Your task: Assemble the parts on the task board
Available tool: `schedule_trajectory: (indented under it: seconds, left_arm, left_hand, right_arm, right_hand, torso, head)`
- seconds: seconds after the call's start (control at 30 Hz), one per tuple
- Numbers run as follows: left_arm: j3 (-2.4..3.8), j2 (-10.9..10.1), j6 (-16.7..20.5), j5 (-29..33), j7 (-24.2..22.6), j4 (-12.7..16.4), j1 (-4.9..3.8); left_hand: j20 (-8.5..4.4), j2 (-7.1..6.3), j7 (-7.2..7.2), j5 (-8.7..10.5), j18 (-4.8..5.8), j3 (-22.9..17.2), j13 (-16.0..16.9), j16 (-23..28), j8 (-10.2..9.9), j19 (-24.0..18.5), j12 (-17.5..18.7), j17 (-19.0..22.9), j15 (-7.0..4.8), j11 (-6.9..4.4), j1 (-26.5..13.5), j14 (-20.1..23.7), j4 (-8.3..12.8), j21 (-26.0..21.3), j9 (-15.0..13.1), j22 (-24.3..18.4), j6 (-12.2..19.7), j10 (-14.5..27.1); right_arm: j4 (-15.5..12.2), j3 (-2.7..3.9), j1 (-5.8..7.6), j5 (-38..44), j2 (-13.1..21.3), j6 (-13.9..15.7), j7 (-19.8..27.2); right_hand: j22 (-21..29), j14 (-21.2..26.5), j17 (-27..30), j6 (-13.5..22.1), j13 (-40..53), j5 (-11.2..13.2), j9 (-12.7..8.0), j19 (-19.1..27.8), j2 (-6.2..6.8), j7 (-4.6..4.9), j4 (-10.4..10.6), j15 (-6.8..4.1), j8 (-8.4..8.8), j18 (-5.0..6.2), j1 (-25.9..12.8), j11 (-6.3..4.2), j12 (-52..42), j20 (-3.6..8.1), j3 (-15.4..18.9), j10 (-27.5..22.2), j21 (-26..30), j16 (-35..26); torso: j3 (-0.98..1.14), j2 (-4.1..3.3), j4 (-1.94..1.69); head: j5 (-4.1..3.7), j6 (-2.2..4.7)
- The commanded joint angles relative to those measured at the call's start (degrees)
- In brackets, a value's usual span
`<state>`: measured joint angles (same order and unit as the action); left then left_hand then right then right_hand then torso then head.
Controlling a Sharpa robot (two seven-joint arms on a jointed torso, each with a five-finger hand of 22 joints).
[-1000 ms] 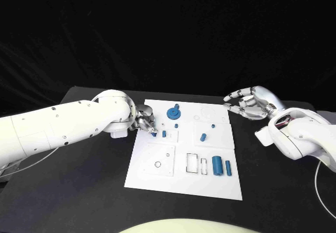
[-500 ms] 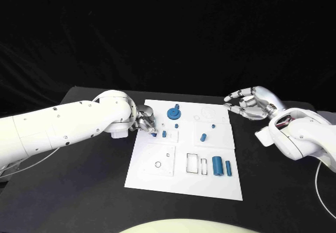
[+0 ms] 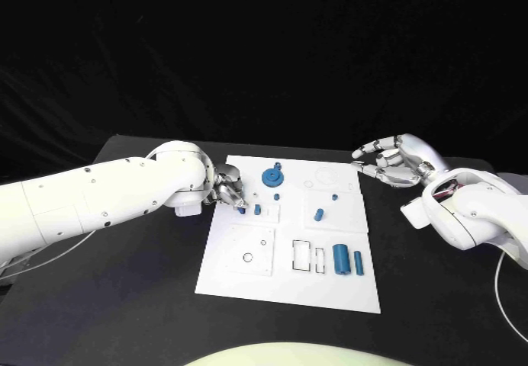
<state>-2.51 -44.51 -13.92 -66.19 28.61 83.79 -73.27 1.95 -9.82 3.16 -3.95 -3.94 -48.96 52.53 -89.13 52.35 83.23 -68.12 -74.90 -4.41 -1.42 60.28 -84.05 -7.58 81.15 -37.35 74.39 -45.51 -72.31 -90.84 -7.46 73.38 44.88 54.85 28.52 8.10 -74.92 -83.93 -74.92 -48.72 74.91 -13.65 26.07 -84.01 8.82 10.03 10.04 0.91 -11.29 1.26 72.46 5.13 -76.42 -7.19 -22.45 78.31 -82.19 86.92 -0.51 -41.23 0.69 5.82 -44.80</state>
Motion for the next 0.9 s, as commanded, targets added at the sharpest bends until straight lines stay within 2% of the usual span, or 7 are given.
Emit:
schedule_trajectory:
  seconds: [0.03, 0.4, 0.9]
  left_arm:
    - [-0.17, 0.3, -1.2, 1.3, -0.2, 0.2, 0.3]
    - [-0.17, 0.4, -2.0, 1.0, 0.3, -0.3, 0.3]
    - [-0.16, 0.5, -2.0, 0.1, 0.8, -0.8, 0.29]
  left_hand:
    - [-0.38, 0.0, -0.63, 0.21, 0.59, -4.2, 0.1, -0.3, 0.3, 0.2, -0.3, -14.3, -0.35, -0.05, -0.9, -5.7, 4.0, 0.3, 0.0, 0.1, -0.2, -0.3]
    - [-0.67, -0.62, -0.94, 0.51, 0.63, -0.6, -0.1, -0.3, -0.1, 0.3, -0.1, -14.2, -0.61, -0.31, -5.0, -5.7, 0.8, 0.3, 0.1, 0.2, -1.2, -0.1]
    - [-0.7, -0.95, -0.95, 0.8, 0.67, 3.5, 0.5, -0.3, -0.3, 0.5, -0.5, -14.2, -0.62, -0.31, -7.4, -5.7, -2.1, 0.3, 0.1, 0.4, -2.0, -0.4]
  right_arm:
    - [-0.1, -0.01, -0.04, 0.2, 0.0, -0.7, 0.5]
    - [-0.2, -0.01, -0.04, 0.2, 0.1, -0.7, 0.5]
    - [-0.4, -0.01, -0.04, 0.2, 0.3, -0.5, 0.6]
  right_hand:
    - [-9.3, -3.8, -5.3, 0.1, 1.0, -0.4, -0.1, -0.2, 0.22, -0.28, 0.3, -0.32, -0.04, 1.01, -0.5, -0.32, 0.0, 0.47, 0.1, 0.1, 0.4, -0.3]
    - [-9.2, -3.8, -5.3, 0.1, 0.8, -0.4, -0.1, -0.1, 0.25, -0.29, 0.3, -0.33, -0.1, 1.03, -0.6, -0.33, 0.2, 0.48, 0.1, 0.0, 0.5, -0.3]
    - [-9.2, -3.8, -5.2, 0.2, 0.8, -0.3, -0.1, -0.1, 0.32, -0.28, 0.4, -0.33, -0.12, 1.04, -0.7, -0.32, 0.2, 0.49, 0.2, -0.1, 0.5, -0.4]
  torso:
    - [-0.01, 0.03, 0.05]
    - [-0.01, 0.0, 0.0]
    - [-0.01, 0.02, -0.01]
  head:
    - [0.01, -0.09]
    - [-0.11, -0.14]
    - [-0.25, -0.27]
